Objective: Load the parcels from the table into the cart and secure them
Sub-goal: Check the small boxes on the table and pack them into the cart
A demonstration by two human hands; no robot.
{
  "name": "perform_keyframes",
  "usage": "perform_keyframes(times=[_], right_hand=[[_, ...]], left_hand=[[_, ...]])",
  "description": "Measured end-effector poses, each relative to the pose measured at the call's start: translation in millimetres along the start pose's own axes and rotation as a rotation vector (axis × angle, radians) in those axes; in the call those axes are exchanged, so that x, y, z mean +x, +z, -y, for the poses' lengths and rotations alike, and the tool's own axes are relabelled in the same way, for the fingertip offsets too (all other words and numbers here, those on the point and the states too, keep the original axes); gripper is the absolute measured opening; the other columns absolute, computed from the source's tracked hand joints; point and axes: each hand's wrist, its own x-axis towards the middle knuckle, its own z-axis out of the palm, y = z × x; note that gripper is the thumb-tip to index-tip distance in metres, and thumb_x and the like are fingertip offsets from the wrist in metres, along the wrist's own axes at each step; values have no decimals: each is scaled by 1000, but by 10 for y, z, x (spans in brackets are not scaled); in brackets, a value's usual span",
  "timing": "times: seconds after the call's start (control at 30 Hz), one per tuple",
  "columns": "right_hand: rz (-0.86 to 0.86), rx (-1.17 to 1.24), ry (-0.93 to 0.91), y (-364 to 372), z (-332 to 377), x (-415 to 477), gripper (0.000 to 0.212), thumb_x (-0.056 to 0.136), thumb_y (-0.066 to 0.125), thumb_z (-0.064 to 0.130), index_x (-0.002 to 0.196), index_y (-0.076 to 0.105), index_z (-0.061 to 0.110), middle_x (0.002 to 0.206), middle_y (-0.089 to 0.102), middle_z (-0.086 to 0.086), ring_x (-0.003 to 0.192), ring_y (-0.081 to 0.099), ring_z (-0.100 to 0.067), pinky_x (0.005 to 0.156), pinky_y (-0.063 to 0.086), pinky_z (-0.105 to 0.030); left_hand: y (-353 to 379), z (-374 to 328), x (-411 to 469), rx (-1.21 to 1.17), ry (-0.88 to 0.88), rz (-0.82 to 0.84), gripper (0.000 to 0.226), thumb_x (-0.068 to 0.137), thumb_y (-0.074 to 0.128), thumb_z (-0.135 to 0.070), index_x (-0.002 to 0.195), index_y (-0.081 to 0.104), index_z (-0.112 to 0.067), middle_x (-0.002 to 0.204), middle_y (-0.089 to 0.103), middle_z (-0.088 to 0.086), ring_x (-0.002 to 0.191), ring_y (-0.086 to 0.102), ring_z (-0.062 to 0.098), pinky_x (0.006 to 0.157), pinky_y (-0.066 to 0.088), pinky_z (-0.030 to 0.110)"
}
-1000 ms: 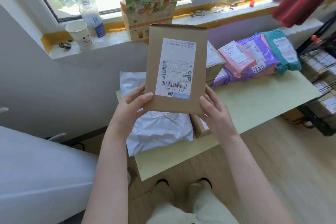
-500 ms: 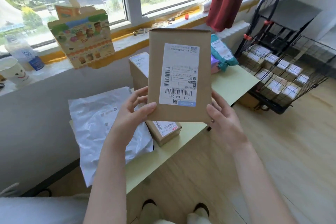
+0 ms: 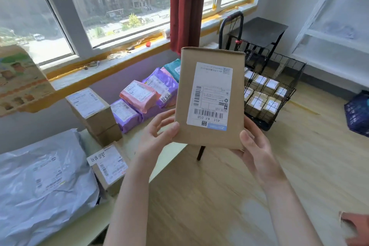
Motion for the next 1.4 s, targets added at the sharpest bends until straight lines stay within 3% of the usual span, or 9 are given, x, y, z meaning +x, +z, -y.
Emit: perform_keyframes(times=[0.2,0.33,0.53,0.73,0.83,0.97,1.13,1.3,1.4], right_hand=[[-64,18,-18,-613,143,118,95,59,80,65,139,47,29,132,61,0,122,58,-21,94,50,-39],[-107,47,-36,-857,176,356,95,56,82,64,138,49,27,128,63,0,120,59,-20,99,50,-41],[-212,84,-55,-1141,184,1000,89,48,86,65,127,56,36,123,67,5,114,63,-14,86,54,-30],[-291,75,-65,-1334,294,1811,82,44,88,63,119,62,40,119,68,4,108,65,-14,99,42,-53],[-342,36,-67,-1420,343,2144,81,49,83,66,122,60,40,122,66,2,117,60,-23,102,34,-65],[-401,35,-56,-1573,297,2444,84,50,83,66,125,57,38,126,65,0,123,56,-29,105,32,-69],[-444,58,-26,-1915,203,2684,87,51,85,57,129,57,31,125,65,-1,120,58,-24,103,41,-59],[-480,88,-8,-2442,95,3025,59,66,65,31,125,58,27,116,70,3,104,65,-9,72,54,-25],[-460,70,14,-2797,80,3299,63,59,64,40,120,60,28,112,71,6,101,64,-7,74,49,-27]], left_hand=[[672,10,422,45,0,59,63,62,68,-55,118,63,-26,114,69,-3,97,66,9,83,51,30],[916,8,754,64,8,97,63,64,65,-55,120,62,-25,112,69,-7,97,66,6,79,52,24],[1150,-15,1606,85,-5,200,54,68,64,-48,118,61,-26,105,71,-13,94,66,1,71,52,15],[1254,-79,2651,76,-66,289,66,58,66,-57,119,58,-33,108,70,-6,100,67,10,84,51,28],[1366,-46,3102,56,-93,307,71,57,66,-55,123,57,-30,106,70,-8,100,66,10,84,49,30],[1560,112,3537,32,-142,336,70,58,65,-53,122,58,-27,112,69,0,99,66,12,81,48,30],[1877,332,3904,36,-216,367,62,62,67,-49,118,59,-24,109,69,2,91,66,7,72,49,23],[2324,577,4263,55,-278,338,60,70,60,-43,126,50,-21,114,67,4,84,69,10,65,53,20],[2652,713,4535,37,-327,286,68,65,66,-47,125,50,-20,108,70,2,79,69,13,66,52,31]])
